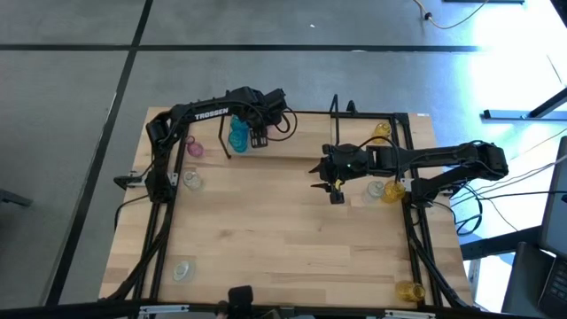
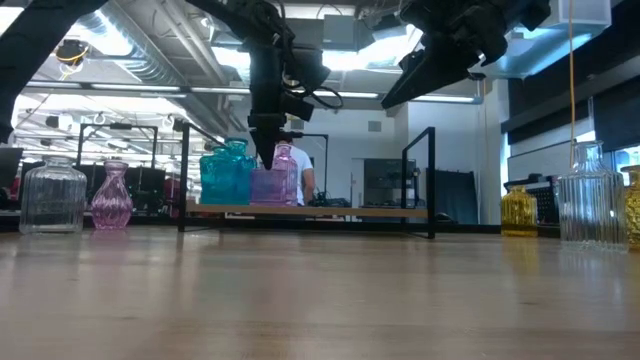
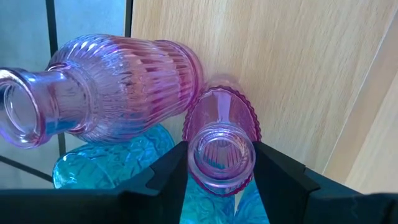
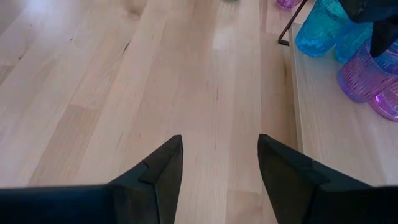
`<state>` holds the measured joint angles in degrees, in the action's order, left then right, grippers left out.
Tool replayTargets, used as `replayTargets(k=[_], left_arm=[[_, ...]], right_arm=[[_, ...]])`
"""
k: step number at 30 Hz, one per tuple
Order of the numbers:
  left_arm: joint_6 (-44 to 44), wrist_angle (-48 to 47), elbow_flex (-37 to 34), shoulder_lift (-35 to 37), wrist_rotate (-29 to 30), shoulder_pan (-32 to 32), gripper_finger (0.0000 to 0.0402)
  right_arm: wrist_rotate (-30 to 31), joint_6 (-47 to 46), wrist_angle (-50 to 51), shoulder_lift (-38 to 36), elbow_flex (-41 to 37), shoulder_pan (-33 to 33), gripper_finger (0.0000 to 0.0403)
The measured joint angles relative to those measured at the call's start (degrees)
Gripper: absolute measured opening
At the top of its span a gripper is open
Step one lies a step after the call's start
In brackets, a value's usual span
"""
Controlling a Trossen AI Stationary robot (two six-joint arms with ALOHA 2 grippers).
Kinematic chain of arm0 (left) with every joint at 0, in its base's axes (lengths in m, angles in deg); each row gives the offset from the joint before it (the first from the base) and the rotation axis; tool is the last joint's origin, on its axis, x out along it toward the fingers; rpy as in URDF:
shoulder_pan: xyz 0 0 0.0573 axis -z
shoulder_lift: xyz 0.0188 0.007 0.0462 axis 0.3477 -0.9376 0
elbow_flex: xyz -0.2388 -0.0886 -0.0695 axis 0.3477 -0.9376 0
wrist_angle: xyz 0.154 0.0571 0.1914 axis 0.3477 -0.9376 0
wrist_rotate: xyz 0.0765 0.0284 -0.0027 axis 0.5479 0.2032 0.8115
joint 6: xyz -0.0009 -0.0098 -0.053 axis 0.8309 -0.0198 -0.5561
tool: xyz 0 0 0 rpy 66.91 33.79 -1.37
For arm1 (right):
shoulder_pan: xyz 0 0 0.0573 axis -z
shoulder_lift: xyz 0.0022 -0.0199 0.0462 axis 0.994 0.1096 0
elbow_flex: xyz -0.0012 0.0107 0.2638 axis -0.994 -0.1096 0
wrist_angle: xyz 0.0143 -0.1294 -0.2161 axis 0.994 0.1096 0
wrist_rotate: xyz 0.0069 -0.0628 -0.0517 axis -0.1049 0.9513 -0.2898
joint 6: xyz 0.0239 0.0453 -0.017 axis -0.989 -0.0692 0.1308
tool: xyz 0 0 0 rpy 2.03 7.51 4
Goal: Sort vases onto shelf
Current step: Put the bottom pink vase on the shelf aligned with the other pink vase
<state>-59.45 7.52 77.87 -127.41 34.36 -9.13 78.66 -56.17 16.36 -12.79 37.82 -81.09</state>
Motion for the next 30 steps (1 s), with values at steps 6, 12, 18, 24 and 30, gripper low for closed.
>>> replayTargets(k=[6,12,18,24,30], left_arm=[[0.0,1.0,0.0,0.0,0.0,0.0,0.0165],[0.0,1.2,0.0,-0.1,-0.9,0.0,0.0165],[-0.1,1.0,0.0,-0.1,-0.9,0.0,0.0167],[-0.1,0.5,0.0,-0.1,-0.7,0.0,0.0207],[0.0,-0.2,0.0,0.1,-0.3,0.0,0.0225]], right_arm=[[0.0,0.0,-0.1,0.0,0.0,0.0,0.0191],[0.0,-0.2,-0.2,0.0,0.0,0.0,0.0191],[0.0,-0.2,-0.2,0.0,0.0,0.0,0.0191],[0.0,-0.2,-0.2,0.0,0.0,0.0,0.0191],[0.0,-0.2,-0.2,0.0,0.0,0.0,0.0191]])
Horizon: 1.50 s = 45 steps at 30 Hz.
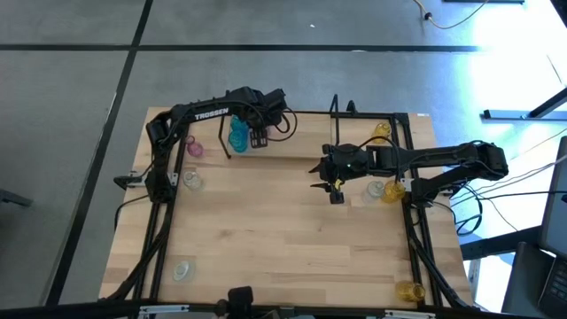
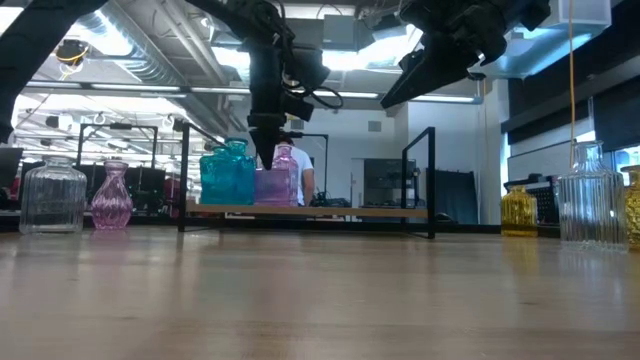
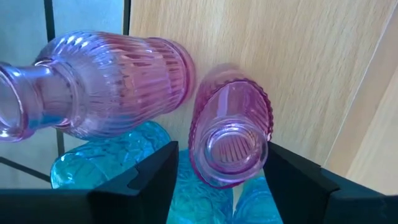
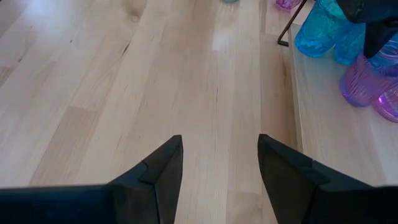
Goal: Sort vases onto shelf
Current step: Put the bottom pink vase on the shelf aligned with the other pink vase, then put the pink vase on the shelf aligned with the other pink vases
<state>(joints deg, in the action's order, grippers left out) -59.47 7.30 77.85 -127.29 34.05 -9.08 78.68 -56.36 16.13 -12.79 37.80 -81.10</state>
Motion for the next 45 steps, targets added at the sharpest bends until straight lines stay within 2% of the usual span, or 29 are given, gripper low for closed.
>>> replayTargets(k=[8,12,19,27,30,35,41,45], left_arm=[[0.0,0.2,0.0,1.4,3.9,0.2,0.0225],[0.0,0.3,0.0,2.3,3.6,0.1,0.0225],[-1.6,0.4,0.1,9.1,3.1,2.3,0.0225],[-9.8,-4.9,0.1,21.7,2.3,7.8,0.0225],[-12.1,-9.9,0.2,25.7,-0.8,9.5,0.0225],[-21.1,-16.3,0.2,29.9,3.2,11.4,0.0223],[-31.0,-26.3,0.1,32.3,9.3,10.4,0.0222],[-32.2,-26.0,-2.1,34.4,8.3,9.2,0.0222]], right_arm=[[0.0,0.0,-0.1,0.0,0.0,0.0,0.0191],[0.0,0.0,-0.1,0.0,0.0,0.0,0.0191],[0.0,0.0,-0.2,0.0,0.0,0.0,0.0191],[0.0,0.0,-0.2,0.0,0.0,0.0,0.0191],[-0.1,-0.7,-0.1,0.0,0.0,0.0,0.0191],[-0.1,-0.7,-0.1,0.0,0.0,0.0,0.0191],[-0.1,-0.8,-0.1,0.0,0.0,0.0,0.0191],[-0.1,-1.2,0.1,0.0,0.0,0.0,0.0191]])
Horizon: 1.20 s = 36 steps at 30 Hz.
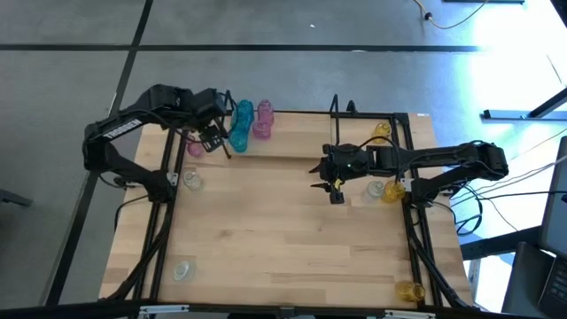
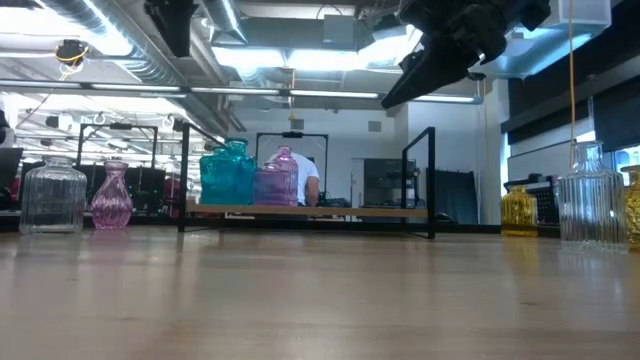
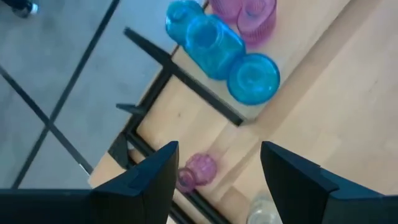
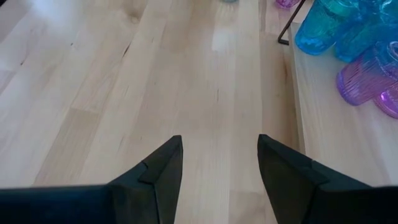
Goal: Sort vases onto shelf
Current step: Put the pink vase on the shelf aligned with the other pink vases
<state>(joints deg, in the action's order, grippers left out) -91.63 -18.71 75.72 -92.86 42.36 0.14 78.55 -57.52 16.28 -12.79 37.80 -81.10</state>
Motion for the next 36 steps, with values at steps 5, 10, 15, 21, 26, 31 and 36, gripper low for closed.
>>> replayTargets(k=[5,10,15,21,26,31,36], left_arm=[[0.2,0.2,-7.4,2.4,0.0,-2.9,0.0221],[0.9,0.1,-16.4,4.3,-0.8,-6.5,0.0221],[3.9,3.5,-24.6,5.1,-2.4,-10.9,0.0221],[9.9,12.0,-32.9,5.1,-7.9,-16.3,0.0221],[12.8,14.7,-36.3,5.1,-9.2,-20.5,0.0221],[13.4,15.9,-38.3,5.1,-9.1,-23.2,0.0221],[14.9,18.9,-41.3,5.1,-9.1,-24.7,0.0221]], right_arm=[[0.0,-0.1,0.2,0.0,-0.2,0.0,0.0191],[0.0,-0.1,-0.7,0.0,-1.4,0.0,0.0191],[0.0,-0.1,-0.8,0.0,-1.6,0.0,0.0191],[0.1,-0.1,-1.0,0.0,-1.6,0.0,0.0191],[0.1,-0.1,-1.0,0.0,-1.6,0.0,0.0191],[0.1,-0.1,-1.2,0.0,-1.6,0.0,0.0191],[0.2,-0.1,-1.2,0.0,-1.6,0.0,0.0191]])
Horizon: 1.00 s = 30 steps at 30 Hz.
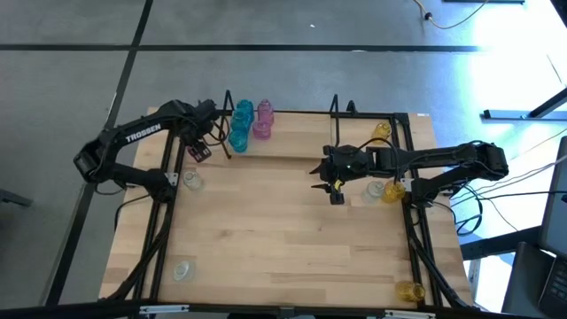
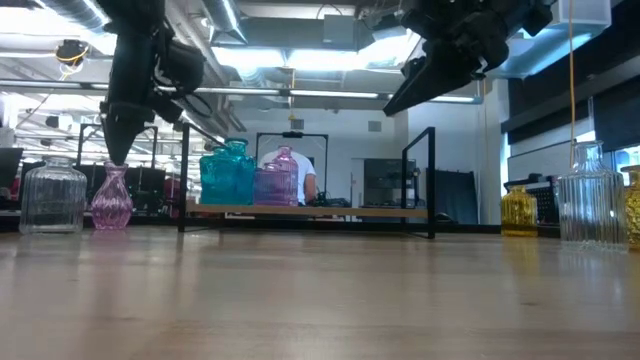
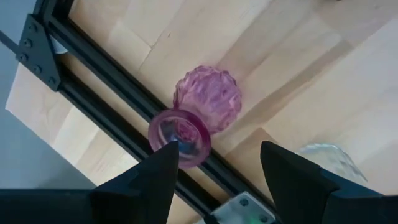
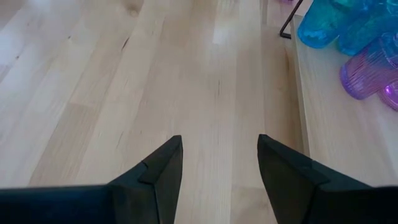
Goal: Sort vases onto shelf
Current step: Put the pink vase on the shelf aligned with the other pink vases
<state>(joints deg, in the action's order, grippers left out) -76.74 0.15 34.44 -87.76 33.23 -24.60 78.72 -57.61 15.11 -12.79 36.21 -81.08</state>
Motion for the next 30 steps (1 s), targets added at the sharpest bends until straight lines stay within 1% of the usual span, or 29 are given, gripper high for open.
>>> replayTargets(k=[6,11,15,19,30], left_arm=[[1.2,2.8,-2.2,0.0,-0.4,-1.3,0.0221],[2.4,4.3,-3.8,0.0,-4.0,-2.5,0.0221],[3.3,4.9,-3.9,0.0,-4.5,-2.7,0.0206],[4.0,4.9,-3.9,0.0,-6.0,-2.7,0.0168],[5.7,4.9,-3.9,0.0,-4.9,-2.5,0.0035]], right_arm=[[0.0,0.0,-0.8,0.0,0.0,0.0,0.0191],[0.0,0.0,-1.0,0.0,0.0,0.0,0.0191],[0.0,0.1,-0.9,0.0,0.0,0.0,0.0191],[0.0,0.1,-0.9,0.0,0.0,0.0,0.0191],[0.0,0.4,-0.9,0.0,0.0,0.0,0.0191]])
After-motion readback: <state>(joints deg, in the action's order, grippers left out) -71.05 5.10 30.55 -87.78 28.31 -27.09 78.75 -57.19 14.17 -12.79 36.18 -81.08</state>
